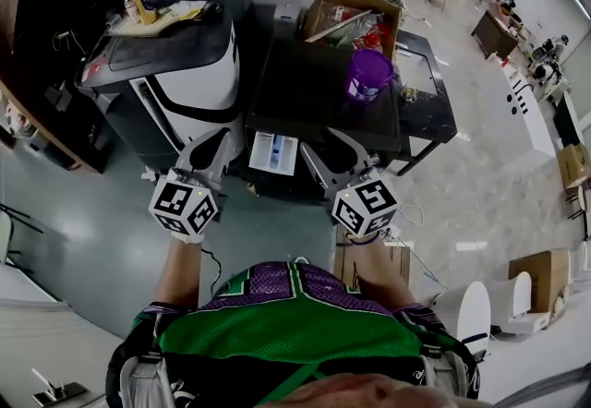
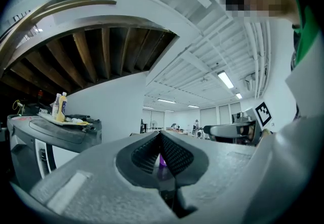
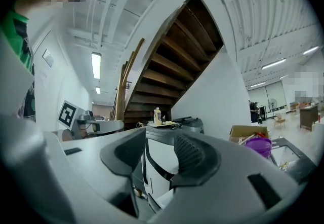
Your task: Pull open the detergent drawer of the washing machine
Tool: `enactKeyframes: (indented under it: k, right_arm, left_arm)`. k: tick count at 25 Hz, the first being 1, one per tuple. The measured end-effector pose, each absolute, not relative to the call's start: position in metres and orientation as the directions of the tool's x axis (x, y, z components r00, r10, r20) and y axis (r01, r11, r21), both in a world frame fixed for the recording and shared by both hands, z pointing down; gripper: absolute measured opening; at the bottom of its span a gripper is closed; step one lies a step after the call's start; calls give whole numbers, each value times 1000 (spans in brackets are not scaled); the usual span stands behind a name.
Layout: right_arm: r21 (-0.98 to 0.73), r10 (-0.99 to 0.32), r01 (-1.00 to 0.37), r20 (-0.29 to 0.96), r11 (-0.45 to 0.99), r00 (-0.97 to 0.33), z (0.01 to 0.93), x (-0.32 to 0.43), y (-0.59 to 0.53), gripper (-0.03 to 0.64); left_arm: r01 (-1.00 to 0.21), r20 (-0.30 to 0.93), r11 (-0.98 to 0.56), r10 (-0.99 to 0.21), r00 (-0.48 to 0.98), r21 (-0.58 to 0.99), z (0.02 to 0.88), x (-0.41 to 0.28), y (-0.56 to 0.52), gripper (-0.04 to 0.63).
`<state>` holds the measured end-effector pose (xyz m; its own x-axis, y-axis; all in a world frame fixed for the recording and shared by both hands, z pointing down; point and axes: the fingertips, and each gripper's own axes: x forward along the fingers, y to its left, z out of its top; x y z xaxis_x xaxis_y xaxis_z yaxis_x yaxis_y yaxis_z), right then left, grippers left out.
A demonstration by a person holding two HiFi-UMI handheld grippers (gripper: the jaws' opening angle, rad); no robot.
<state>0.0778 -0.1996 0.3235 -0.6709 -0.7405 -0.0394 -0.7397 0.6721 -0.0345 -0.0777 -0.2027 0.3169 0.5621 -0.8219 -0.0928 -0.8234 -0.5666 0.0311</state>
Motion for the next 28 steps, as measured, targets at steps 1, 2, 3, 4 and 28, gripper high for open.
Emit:
enactKeyframes:
  k: [1,2,3,4,28]
  right_arm:
    - [-30,-737,-736,-40,676,-675,323,77,-199,168]
    - [-27,-735,-734,-40,678,-677,321,77,-198,150]
    - [-23,-736,-736,-43,677,-676,320,77,-198,138]
    - [-20,-739,-739,-47,673,-672,319,77,-197,131]
    - [3,-792,-793,-50,610,-609,317,86,-208,10]
  left_arm:
    - [-822,-94,-568,-821,563,34,317,-77,-203,17]
    - [-821,-93,-570,-819,566,36,317,-76,-203,17]
    - [-819,-90,-573,-818,569,35,318,-75,-203,17]
    - [-817,-86,-576,-816,572,32,318,-75,-204,17]
    - [-806,-72,-591,-806,587,33,320,-68,-209,17]
